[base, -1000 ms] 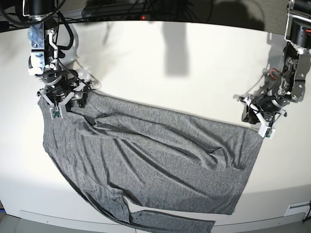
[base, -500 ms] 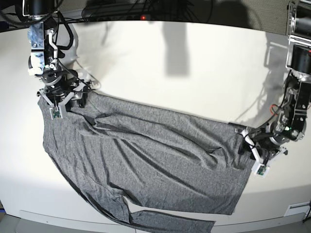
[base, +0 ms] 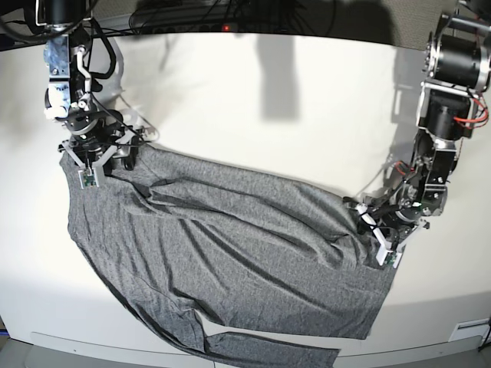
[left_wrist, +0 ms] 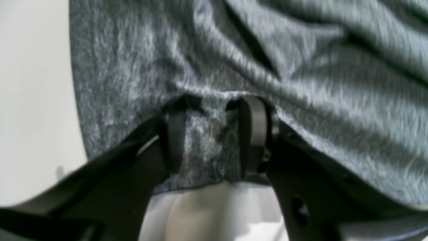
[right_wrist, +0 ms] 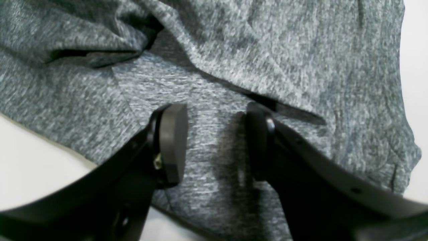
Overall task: Fold the T-shirt properly
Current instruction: 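Pull the shirt's shoulder edge with both grippers away from the hem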
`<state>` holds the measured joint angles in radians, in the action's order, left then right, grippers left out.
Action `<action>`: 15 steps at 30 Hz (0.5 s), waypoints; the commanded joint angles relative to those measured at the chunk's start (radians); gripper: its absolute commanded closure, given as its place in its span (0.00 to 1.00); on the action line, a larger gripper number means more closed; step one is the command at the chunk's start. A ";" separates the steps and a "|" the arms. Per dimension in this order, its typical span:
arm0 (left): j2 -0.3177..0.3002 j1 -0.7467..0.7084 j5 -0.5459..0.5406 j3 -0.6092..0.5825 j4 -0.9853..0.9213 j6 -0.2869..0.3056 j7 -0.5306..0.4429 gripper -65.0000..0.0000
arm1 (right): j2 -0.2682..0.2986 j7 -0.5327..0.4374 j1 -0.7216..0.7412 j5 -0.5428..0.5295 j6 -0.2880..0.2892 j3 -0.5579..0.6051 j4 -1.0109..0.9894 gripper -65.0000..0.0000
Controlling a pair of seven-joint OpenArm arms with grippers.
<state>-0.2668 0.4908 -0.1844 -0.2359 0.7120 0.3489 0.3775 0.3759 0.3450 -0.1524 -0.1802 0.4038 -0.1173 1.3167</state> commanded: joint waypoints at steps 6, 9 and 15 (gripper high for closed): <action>-0.054 -0.081 0.020 0.000 -0.046 0.022 0.132 0.61 | 0.006 0.109 -0.014 0.049 0.008 0.005 -0.013 0.56; -0.093 -0.145 0.018 0.000 -0.037 0.022 0.160 0.61 | 0.011 0.120 -0.016 0.048 0.019 0.005 -0.013 0.56; -0.137 -0.286 -0.044 0.000 0.047 0.023 0.181 0.62 | 0.042 0.140 -0.017 0.019 0.055 0.005 -0.013 0.56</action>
<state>-0.3977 0.2707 -0.3046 -0.2218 0.8062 0.3904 0.1997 0.4049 0.3729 -0.1528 -0.2138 0.4492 -0.1162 1.3167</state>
